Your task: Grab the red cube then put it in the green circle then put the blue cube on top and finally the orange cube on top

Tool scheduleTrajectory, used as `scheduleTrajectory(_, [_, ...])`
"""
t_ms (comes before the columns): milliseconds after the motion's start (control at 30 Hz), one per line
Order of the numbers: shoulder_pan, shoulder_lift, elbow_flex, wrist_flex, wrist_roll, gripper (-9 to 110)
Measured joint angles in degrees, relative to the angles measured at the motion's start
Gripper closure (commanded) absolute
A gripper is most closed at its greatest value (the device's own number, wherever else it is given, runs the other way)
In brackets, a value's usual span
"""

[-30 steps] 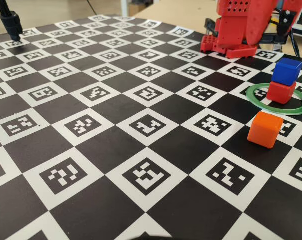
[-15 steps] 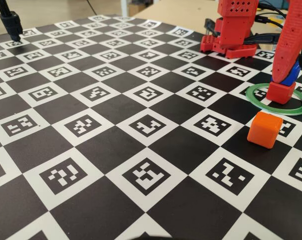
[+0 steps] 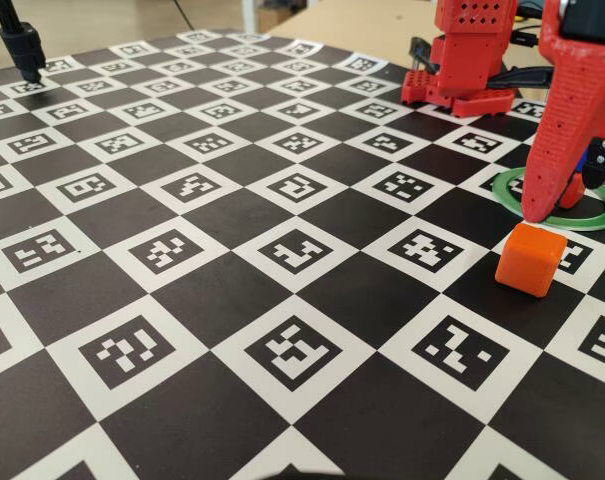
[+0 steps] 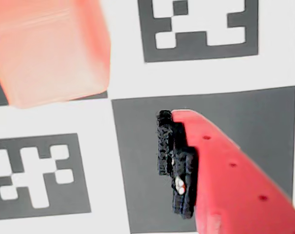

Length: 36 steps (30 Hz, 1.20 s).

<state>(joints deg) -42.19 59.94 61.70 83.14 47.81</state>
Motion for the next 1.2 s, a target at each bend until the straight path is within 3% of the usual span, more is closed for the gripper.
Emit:
scheduleTrajectory(533, [0.4,0.0,12.0,-10.9,-1.1,66])
scheduleTrajectory(1200, [2.5,0.0,14.9,-16.5,-5.8,68])
